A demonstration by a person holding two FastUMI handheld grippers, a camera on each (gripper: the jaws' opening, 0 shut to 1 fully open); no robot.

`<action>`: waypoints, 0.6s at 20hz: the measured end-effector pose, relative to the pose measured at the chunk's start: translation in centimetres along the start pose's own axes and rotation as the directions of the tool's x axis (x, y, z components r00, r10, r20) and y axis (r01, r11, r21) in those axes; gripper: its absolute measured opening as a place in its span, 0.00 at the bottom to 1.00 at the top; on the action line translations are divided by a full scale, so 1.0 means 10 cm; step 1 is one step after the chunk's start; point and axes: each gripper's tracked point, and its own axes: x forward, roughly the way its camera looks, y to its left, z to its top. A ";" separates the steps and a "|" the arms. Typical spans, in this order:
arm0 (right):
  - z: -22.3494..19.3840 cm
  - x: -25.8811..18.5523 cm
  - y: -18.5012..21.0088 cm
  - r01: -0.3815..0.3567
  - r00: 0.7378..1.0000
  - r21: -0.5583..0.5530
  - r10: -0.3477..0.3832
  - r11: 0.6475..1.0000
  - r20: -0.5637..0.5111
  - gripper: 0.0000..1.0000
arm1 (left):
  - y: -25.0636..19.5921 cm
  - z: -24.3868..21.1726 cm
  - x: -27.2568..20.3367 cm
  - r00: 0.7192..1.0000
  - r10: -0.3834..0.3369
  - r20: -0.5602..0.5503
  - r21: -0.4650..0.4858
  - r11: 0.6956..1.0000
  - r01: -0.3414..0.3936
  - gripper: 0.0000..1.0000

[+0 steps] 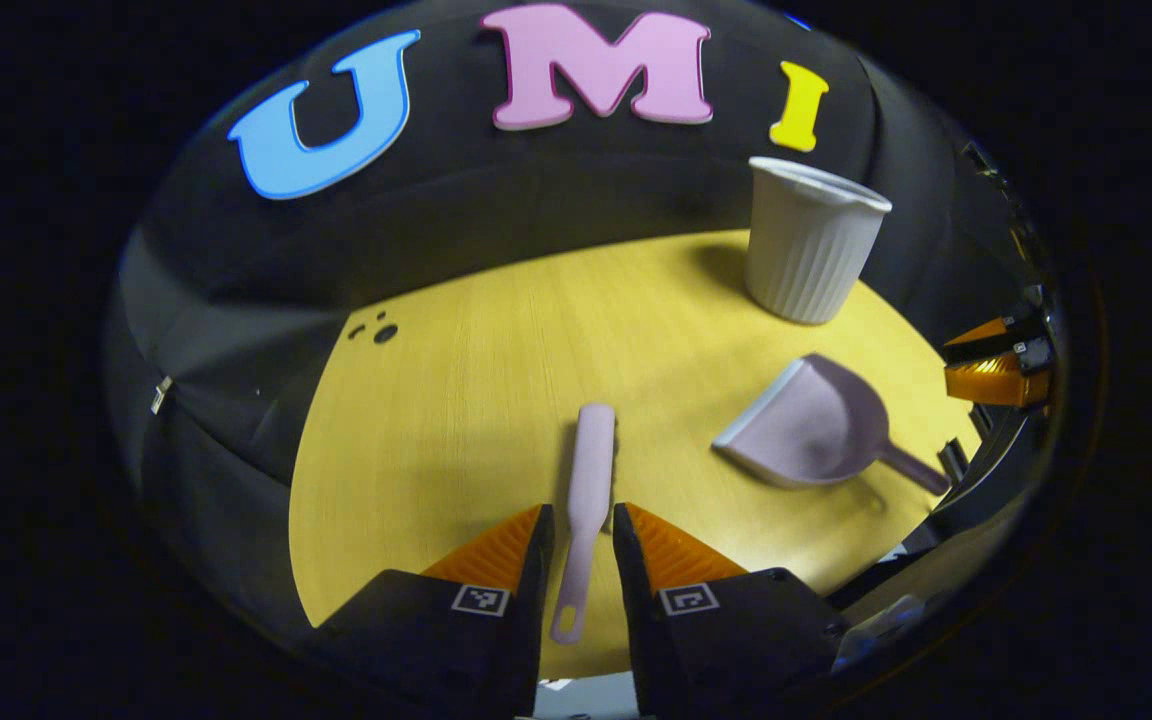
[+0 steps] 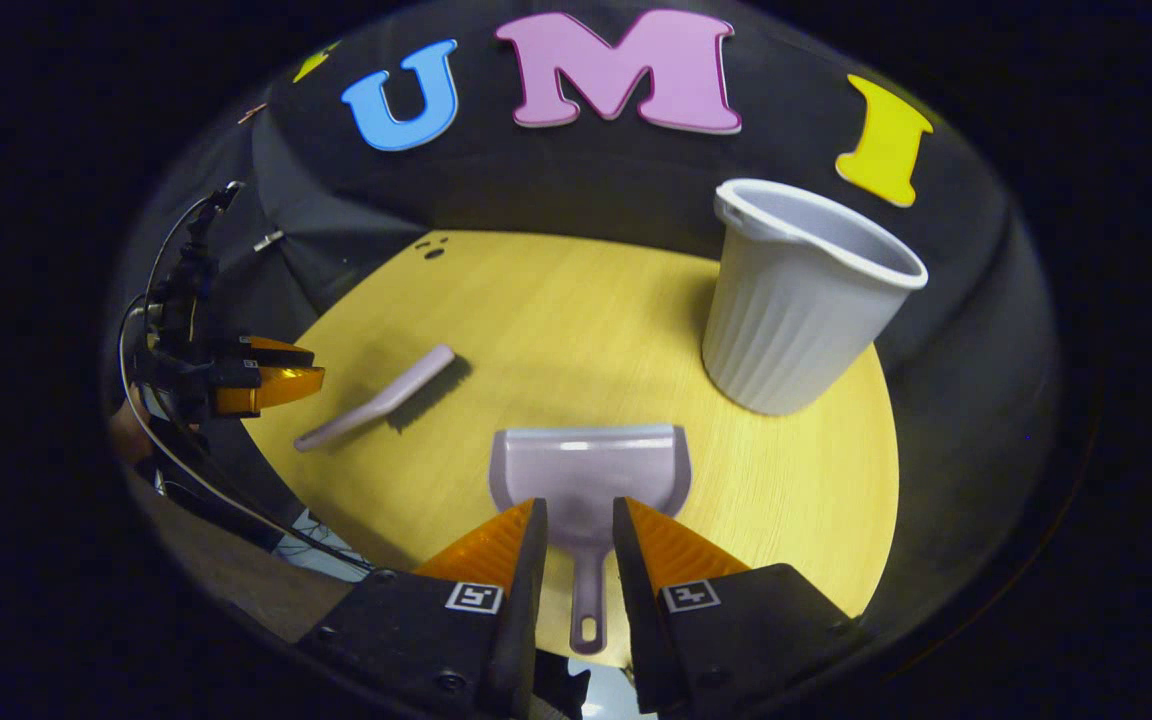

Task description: Pick up the small broom and dustpan from the desktop, sweep the trash into the dustpan with the broom, and then empty the trash into the garbage bin.

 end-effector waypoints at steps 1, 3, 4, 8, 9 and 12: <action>0.14 -0.05 0.02 -0.006 0.999 -0.008 0.007 1.000 0.042 0.43 | -0.03 0.19 -0.06 0.998 -0.010 0.054 -0.012 1.000 0.011 0.41; 0.45 -0.16 0.04 0.000 0.992 -0.024 0.004 1.000 0.130 0.42 | -0.07 0.52 -0.18 0.987 -0.014 0.157 -0.030 0.999 0.019 0.41; 0.57 -0.22 0.03 0.006 0.985 -0.031 0.000 0.999 0.170 0.43 | -0.06 0.67 -0.26 0.978 -0.008 0.206 -0.036 0.999 0.016 0.41; 0.95 -0.41 0.01 0.046 0.946 -0.056 -0.025 0.997 0.322 0.42 | -0.12 1.08 -0.56 0.929 -0.023 0.370 -0.057 0.997 0.047 0.41; 0.99 -0.42 0.01 0.054 0.938 -0.061 -0.030 0.997 0.345 0.42 | -0.14 1.14 -0.61 0.919 -0.032 0.394 -0.065 0.996 0.063 0.41; 0.99 -0.43 0.01 0.062 0.927 -0.078 -0.028 0.995 0.375 0.42 | -0.16 1.19 -0.73 0.904 -0.043 0.425 -0.096 0.991 0.092 0.40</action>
